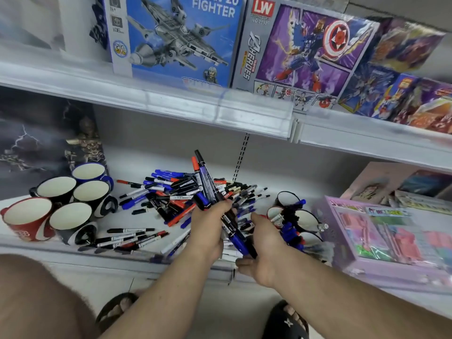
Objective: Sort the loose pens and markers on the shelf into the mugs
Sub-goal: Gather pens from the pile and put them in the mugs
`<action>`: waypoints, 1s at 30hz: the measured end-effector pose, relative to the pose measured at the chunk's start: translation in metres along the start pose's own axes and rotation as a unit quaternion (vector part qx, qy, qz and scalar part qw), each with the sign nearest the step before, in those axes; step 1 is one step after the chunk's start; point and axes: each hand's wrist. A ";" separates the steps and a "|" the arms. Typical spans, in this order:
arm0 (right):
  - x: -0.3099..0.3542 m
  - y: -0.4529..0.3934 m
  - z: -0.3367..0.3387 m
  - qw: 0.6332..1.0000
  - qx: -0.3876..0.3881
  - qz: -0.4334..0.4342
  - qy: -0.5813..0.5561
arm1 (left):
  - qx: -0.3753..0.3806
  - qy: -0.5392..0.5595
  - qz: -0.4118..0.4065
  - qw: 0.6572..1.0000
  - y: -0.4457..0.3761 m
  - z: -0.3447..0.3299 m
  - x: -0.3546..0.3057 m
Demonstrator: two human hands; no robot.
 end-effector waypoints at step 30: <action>0.062 -0.011 0.016 0.734 -0.072 0.414 0.534 | 0.289 -0.127 0.243 0.917 0.026 0.000 0.015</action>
Point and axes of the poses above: each hand's wrist, its own y-axis away from the middle knuckle, its own z-axis out of the back of the hand, x = y × z, and after that the axes turned 5 degrees about x, right-handed
